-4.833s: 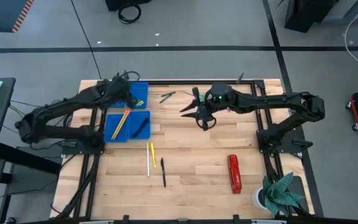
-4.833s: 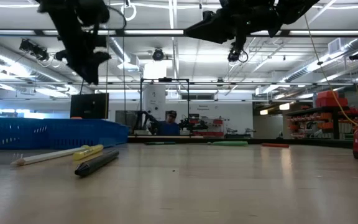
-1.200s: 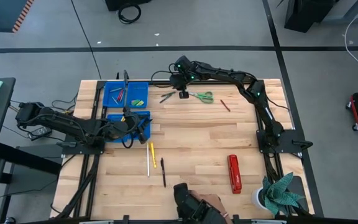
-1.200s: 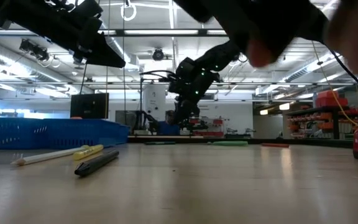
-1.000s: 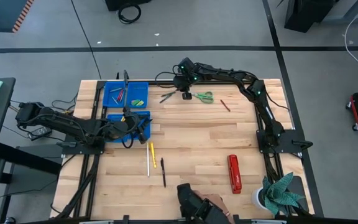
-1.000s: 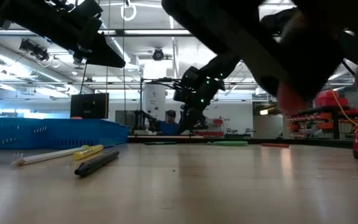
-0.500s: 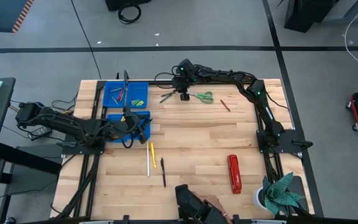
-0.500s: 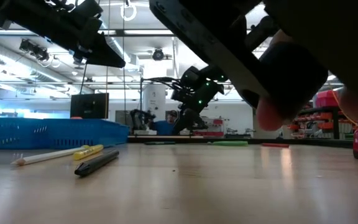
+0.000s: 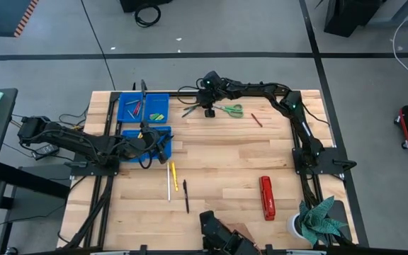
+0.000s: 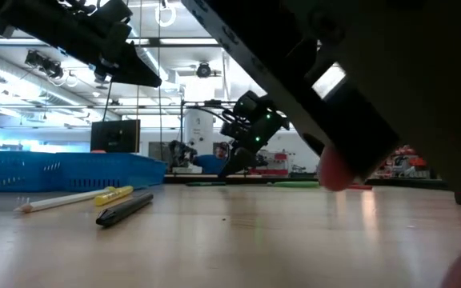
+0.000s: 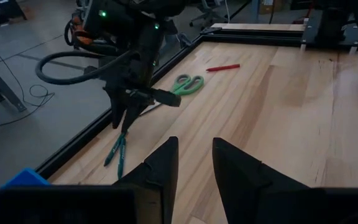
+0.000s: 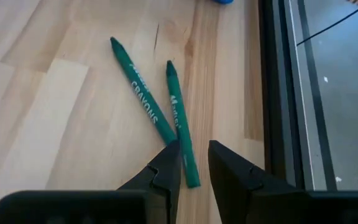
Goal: Sort crayons/erasers/pens/pencils in bins
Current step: Put the green crayon into the top left blue bin
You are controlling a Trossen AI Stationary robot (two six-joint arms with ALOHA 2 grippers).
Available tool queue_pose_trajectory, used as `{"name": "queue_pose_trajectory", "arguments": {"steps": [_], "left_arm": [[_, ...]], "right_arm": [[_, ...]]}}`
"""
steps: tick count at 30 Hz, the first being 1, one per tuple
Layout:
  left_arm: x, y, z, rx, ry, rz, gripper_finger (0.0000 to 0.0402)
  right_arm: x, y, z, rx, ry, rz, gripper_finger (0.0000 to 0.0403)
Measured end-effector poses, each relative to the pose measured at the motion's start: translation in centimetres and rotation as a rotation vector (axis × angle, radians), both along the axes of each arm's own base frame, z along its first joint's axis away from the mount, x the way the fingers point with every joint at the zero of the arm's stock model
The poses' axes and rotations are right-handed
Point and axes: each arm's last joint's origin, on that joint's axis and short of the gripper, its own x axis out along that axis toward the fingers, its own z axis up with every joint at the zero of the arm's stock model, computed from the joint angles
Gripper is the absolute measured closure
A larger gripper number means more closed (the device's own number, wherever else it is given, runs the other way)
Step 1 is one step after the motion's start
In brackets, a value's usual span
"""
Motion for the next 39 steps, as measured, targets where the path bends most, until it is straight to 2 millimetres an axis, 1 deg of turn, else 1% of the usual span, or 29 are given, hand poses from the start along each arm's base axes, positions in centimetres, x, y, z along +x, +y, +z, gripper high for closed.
{"name": "queue_pose_trajectory", "arguments": {"steps": [4,11,13,15,19,21,24,27,30,31,33,36,39], "left_arm": [[0.0,0.0,0.0,0.0,0.0,0.0,0.0294],[0.0,0.0,0.1,-0.001,-0.011,0.006,0.0294],[0.0,0.2,0.3,-0.005,-0.054,0.073,0.0294],[0.1,0.6,0.9,0.004,-0.088,0.141,0.0294],[0.5,1.8,2.1,0.01,-0.059,0.18,0.0294],[1.0,2.5,2.5,-0.009,-0.028,0.174,0.0294],[1.9,4.0,3.3,-0.043,0.032,0.161,0.0294],[3.2,6.0,3.2,-0.108,0.157,0.16,0.0294],[4.7,8.2,3.0,-0.195,0.277,0.159,0.0294],[5.2,9.1,2.9,-0.225,0.306,0.147,0.0294],[6.4,10.5,2.6,-0.285,0.345,0.067,0.0295],[8.0,12.5,1.8,-0.388,0.361,-0.053,0.0301],[9.1,14.5,0.2,-0.448,0.449,-0.031,0.0309]], "right_arm": [[0.2,-0.1,0.5,0.001,-0.015,-0.011,0.0315],[-0.6,0.1,-0.1,0.13,0.064,-0.088,0.0315],[-0.8,0.4,-0.2,0.168,0.102,-0.106,0.0315],[-1.1,0.6,0.3,0.182,0.129,-0.153,0.0315],[-1.8,0.9,2.0,0.214,0.157,-0.228,0.0315],[-2.3,1.2,3.0,0.229,0.173,-0.239,0.0315],[-2.6,2.0,5.2,0.227,0.155,-0.201,0.0315],[-3.1,3.4,7.5,0.234,0.159,-0.143,0.0315],[-4.1,4.8,9.6,0.256,0.194,-0.128,0.0315],[-4.5,5.2,10.3,0.266,0.208,-0.128,0.0315],[-5.4,6.1,11.5,0.295,0.24,-0.13,0.0315],[-7.0,7.2,12.5,0.328,0.262,-0.143,0.0315],[-8.8,8.1,13.6,0.317,0.231,-0.148,0.0315]]}}
